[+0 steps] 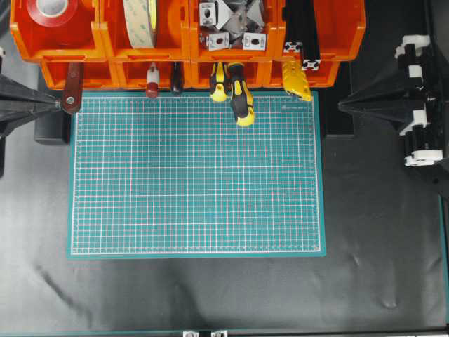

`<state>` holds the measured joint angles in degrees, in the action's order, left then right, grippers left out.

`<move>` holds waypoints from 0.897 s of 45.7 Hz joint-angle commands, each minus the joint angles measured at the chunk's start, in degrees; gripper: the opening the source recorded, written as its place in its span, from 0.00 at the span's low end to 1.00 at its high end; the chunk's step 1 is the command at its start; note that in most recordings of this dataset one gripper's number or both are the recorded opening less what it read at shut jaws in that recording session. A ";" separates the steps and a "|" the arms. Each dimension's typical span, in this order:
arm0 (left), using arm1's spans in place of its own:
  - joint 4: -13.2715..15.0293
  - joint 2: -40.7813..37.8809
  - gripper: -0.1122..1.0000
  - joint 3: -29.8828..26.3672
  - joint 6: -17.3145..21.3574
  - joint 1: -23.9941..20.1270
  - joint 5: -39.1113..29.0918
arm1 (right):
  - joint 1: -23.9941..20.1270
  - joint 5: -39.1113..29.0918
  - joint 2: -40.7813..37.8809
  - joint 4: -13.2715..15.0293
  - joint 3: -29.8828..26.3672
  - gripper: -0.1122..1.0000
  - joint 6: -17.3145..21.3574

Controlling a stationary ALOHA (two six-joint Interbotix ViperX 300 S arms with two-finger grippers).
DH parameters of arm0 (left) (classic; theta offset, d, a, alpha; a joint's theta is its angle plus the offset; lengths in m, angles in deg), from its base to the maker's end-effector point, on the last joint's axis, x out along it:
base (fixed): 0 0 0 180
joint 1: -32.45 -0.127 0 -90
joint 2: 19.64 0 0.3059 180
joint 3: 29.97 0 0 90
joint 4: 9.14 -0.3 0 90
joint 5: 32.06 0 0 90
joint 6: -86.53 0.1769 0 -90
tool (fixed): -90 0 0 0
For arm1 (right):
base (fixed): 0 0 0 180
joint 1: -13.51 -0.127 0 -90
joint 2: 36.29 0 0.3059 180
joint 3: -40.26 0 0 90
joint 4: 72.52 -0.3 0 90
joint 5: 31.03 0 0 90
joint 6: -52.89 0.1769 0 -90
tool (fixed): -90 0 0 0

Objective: Pick vinyl tape from container rack with left arm.
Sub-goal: 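Move the left gripper toward the red vinyl tape roll in the rack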

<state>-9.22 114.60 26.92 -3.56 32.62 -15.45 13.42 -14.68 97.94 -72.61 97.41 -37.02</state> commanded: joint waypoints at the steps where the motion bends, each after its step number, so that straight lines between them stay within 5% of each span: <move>1: -3.43 -1.41 0.15 -2.90 -1.14 -0.62 -1.14 | 0.18 0.79 -0.53 -0.09 -1.93 0.12 0.26; 16: -3.43 -5.45 0.09 -7.82 -1.93 -0.35 -9.93 | 0.35 -1.32 -0.44 -1.23 -0.97 0.10 4.75; 33: -4.04 -10.11 0.09 -37.88 0.00 -2.46 -55.63 | 0.35 -3.34 0.44 -1.23 -1.14 0.10 4.83; 41: -4.04 -15.21 0.09 -48.69 4.22 -2.81 -69.61 | 0.35 -3.43 0.53 -1.23 -1.23 0.10 4.83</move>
<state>-13.09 101.59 -15.71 -0.74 30.07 -79.26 13.69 -18.11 98.64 -73.66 97.41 -32.27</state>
